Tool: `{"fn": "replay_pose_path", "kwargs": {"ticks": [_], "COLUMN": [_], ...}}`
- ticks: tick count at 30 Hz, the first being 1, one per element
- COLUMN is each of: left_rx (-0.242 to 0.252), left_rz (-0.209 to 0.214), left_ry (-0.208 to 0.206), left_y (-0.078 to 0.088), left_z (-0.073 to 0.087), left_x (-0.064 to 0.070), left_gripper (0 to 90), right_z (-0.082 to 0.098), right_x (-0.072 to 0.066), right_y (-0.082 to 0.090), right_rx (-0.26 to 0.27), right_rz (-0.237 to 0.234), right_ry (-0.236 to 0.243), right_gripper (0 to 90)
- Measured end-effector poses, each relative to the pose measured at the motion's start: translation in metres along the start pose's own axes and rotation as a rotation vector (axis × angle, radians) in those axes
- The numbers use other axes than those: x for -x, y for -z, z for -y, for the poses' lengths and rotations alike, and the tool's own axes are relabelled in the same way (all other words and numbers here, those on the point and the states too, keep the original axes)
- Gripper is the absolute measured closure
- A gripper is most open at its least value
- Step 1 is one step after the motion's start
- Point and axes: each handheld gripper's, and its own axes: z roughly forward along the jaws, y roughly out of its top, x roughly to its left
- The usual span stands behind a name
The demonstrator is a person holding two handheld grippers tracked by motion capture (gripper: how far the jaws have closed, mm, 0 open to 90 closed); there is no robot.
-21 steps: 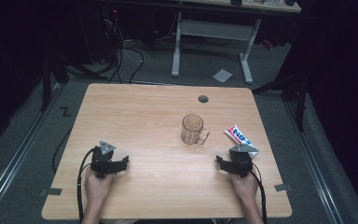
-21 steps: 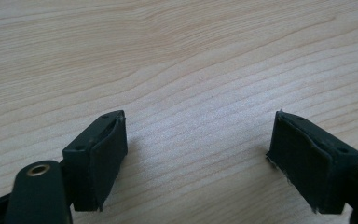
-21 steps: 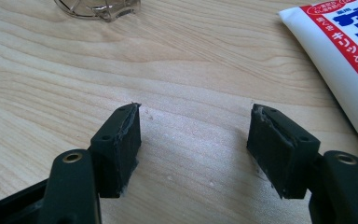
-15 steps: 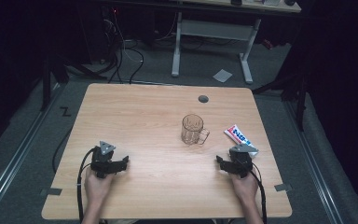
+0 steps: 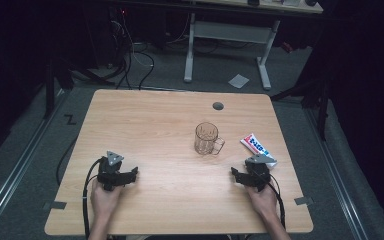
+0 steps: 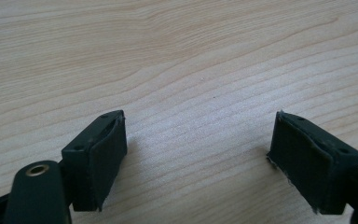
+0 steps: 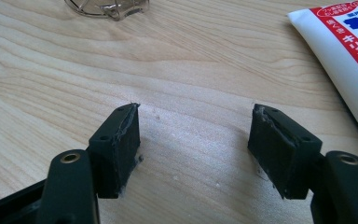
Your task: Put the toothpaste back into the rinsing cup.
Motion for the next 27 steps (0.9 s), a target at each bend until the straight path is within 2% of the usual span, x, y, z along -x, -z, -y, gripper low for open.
{"fn": "replay_pose_path", "kwargs": {"ticks": [7,13,15,17,22,27], "left_rx": [-0.001,0.0,-0.001,-0.001,-0.003,-0.001], "left_rz": [0.001,0.0,0.001,0.001,0.001,0.001], "left_ry": [-0.001,-0.001,0.0,-0.001,-0.003,-0.001], "left_y": [0.0,0.0,0.0,0.0,0.0,-0.001], "left_z": [0.0,0.0,0.0,0.0,-0.001,-0.001], "left_x": [0.0,0.0,0.0,0.0,-0.001,-0.001], "left_gripper": [18.7,18.6,18.6,18.5,18.4,18.4], "right_z": [0.001,0.0,0.001,0.003,0.007,0.01], "right_x": [0.003,0.002,0.002,0.004,0.008,0.011], "right_y": [0.003,0.006,0.007,0.009,0.013,0.021], "right_rx": [-0.015,-0.037,-0.036,-0.023,-0.01,0.009], "right_rz": [-0.03,-0.028,-0.017,-0.013,-0.015,-0.024], "right_ry": [0.024,0.026,0.019,0.012,-0.025,-0.044], "right_gripper": [34.6,35.9,41.7,43.7,45.4,45.6]}}
